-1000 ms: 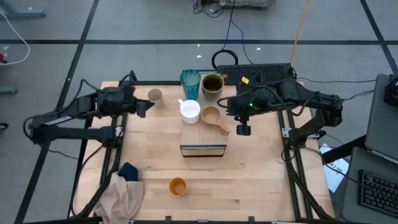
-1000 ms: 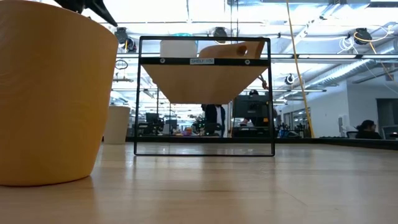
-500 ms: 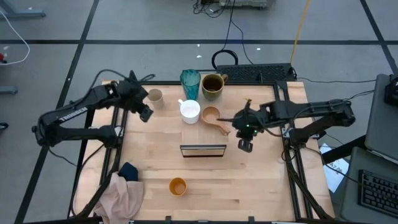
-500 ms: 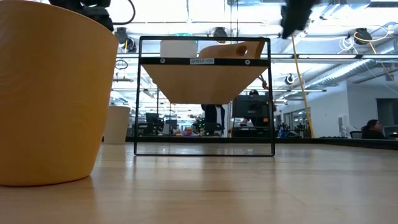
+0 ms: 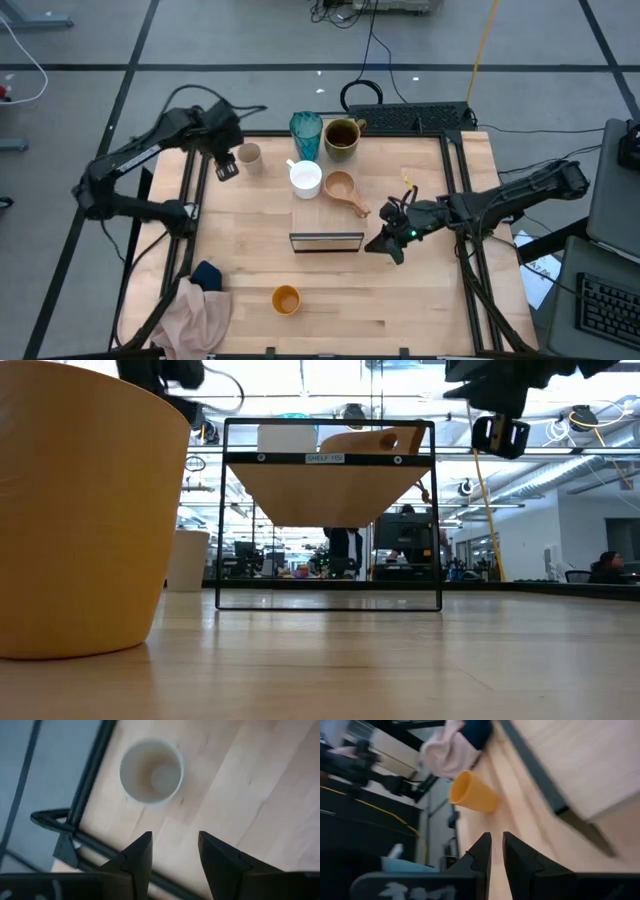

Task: Stack small to large cups/mugs on shelf
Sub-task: Put the white cup on the shelf

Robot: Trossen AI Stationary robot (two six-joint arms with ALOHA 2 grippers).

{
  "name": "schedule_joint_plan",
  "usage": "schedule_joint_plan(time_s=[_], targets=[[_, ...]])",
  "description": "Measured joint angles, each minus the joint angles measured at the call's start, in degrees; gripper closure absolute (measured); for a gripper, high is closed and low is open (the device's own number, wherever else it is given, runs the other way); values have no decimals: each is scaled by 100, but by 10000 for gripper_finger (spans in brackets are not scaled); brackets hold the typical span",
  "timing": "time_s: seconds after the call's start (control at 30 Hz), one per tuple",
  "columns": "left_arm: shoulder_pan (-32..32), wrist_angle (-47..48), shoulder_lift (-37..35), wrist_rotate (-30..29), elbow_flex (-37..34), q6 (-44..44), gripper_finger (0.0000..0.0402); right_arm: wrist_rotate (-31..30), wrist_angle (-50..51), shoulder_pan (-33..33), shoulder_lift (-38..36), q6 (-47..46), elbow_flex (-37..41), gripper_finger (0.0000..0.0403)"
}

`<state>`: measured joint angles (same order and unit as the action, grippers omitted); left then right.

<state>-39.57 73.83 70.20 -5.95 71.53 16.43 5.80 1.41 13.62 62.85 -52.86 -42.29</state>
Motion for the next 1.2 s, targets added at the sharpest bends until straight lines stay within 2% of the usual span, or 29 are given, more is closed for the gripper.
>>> schedule_joint_plan(time_s=[0.17, 0.47, 0.9, 1.2], targets=[[7, 122, 540, 31, -17, 304, 218, -257, -37, 328, 0, -158, 49, 364], [55, -662, 608, 138, -17, 378, 173, -433, -30, 679, 0, -394, 49, 364], [103, -748, 1028, 377, -17, 1230, 169, -108, -32, 1527, 0, -1367, 49, 364], [76, -810, 1314, 355, -17, 1109, 169, -284, -31, 1653, 2, -1659, 49, 364]])
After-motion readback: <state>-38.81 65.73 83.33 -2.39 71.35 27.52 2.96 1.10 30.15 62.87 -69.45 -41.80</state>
